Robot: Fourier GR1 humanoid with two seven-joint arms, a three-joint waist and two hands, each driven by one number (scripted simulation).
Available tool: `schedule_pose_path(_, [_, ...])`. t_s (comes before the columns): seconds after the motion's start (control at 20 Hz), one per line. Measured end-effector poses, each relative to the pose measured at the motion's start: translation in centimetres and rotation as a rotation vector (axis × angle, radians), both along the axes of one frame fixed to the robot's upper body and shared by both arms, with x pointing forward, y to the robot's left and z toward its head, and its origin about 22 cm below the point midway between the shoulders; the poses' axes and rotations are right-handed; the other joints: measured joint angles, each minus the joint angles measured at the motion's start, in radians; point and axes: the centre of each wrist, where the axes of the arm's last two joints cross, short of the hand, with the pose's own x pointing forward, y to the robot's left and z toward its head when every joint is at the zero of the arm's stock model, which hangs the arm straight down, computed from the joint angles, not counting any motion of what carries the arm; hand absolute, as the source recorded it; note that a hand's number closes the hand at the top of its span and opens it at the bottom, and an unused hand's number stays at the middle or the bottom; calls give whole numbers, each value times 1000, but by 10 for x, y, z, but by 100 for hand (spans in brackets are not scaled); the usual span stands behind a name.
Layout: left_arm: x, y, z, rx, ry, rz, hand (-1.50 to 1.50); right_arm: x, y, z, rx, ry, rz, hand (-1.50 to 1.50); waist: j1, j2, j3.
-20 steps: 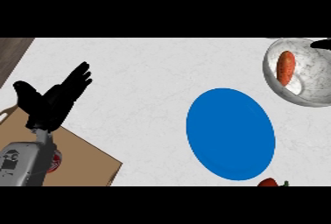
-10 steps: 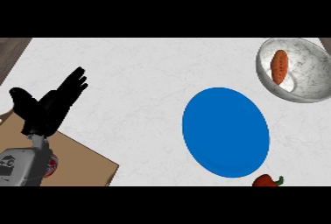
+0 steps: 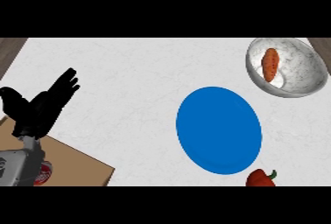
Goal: Pick the sweet potato from the plate and place it in the bowl
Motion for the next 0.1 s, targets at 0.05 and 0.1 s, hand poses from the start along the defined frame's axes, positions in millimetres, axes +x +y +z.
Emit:
schedule_pose_path(0.05, [0, 1, 0, 0, 0, 5, 0, -4, -3, -2, 15, 2, 4, 150, -5, -1, 0])
schedule_pose_path(0.1, [-1, -1, 0, 0, 0, 8, 0, -10, -7, -1, 18, 4, 3, 150, -8, -3, 0])
